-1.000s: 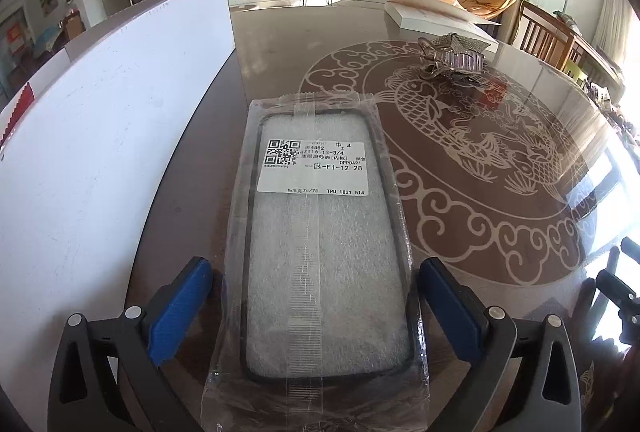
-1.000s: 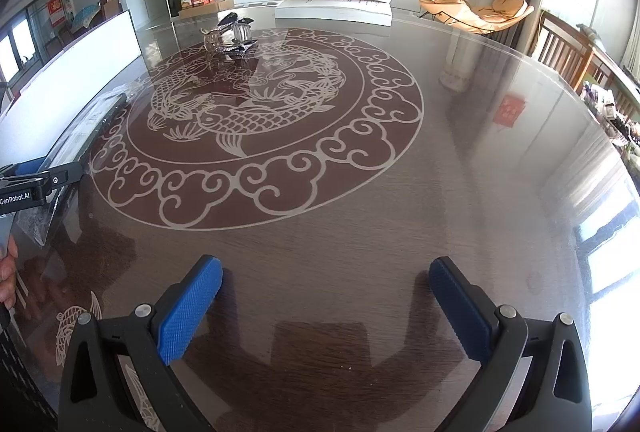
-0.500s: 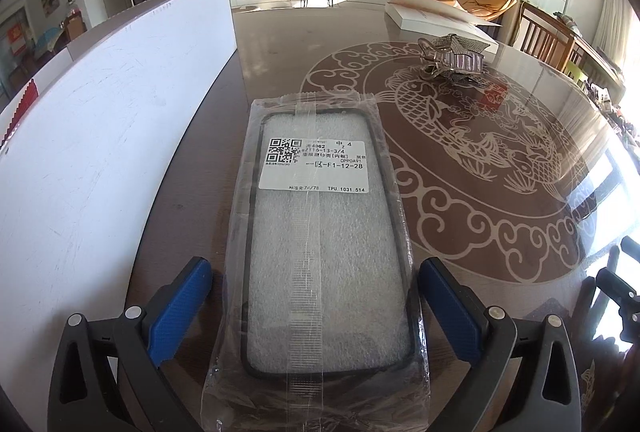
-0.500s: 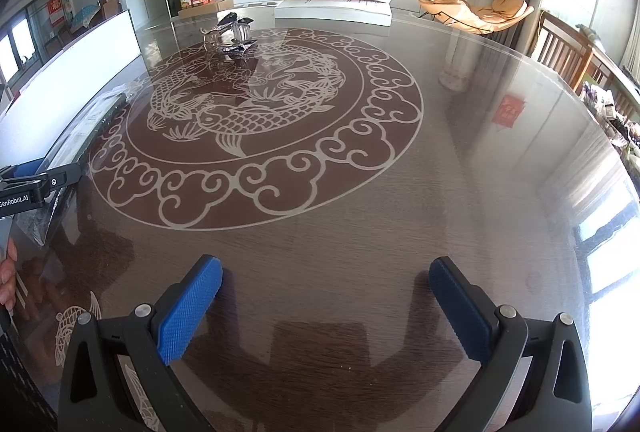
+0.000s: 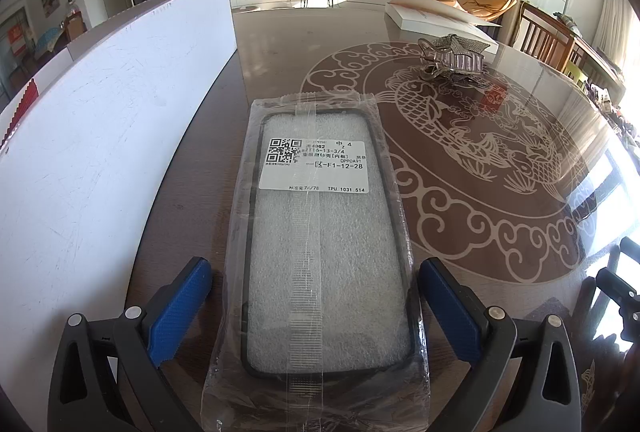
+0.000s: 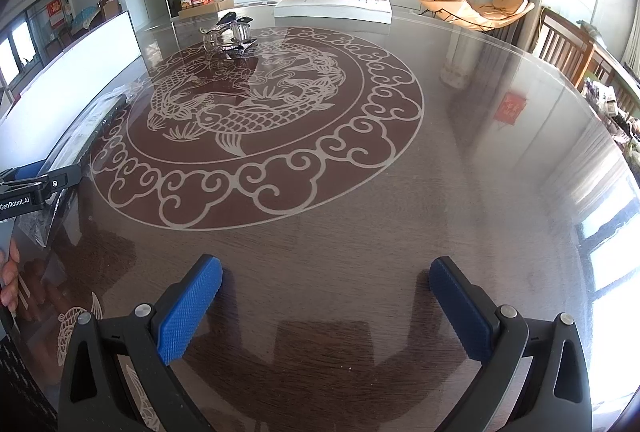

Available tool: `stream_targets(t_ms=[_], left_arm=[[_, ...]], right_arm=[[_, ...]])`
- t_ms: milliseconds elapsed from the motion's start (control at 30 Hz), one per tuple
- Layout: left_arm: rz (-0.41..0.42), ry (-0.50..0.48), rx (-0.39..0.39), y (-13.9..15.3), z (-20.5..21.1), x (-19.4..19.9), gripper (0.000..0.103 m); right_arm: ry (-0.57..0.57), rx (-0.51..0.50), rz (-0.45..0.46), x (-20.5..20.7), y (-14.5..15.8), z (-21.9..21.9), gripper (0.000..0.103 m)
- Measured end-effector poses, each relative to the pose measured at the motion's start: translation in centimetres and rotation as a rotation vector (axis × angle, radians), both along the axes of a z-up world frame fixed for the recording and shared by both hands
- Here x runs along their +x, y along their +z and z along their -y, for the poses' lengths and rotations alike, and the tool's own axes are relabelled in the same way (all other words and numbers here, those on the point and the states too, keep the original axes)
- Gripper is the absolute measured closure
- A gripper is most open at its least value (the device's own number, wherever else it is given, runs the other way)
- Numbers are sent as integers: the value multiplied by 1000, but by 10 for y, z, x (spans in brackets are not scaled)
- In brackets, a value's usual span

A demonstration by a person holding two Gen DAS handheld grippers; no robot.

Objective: Organize objects
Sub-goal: 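Grasp the silver rhinestone bow clip with the right gripper while the left gripper holds the sleeve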

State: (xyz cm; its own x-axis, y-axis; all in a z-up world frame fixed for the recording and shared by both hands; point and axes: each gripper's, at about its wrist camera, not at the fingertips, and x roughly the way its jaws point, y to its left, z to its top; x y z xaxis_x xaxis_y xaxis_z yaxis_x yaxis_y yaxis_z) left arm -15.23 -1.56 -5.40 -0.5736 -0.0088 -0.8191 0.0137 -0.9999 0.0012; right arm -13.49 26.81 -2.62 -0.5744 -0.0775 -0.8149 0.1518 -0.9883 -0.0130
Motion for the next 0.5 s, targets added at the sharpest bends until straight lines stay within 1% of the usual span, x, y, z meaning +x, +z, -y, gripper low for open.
stream_targets(t_ms=[233, 500], left_arm=[[0, 0, 0, 0, 0, 0, 0], [-1, 0, 0, 0, 0, 0, 0]], right_arm=[[11, 0, 7, -6, 0, 3, 0], [113, 0, 6, -43, 0, 35, 0]])
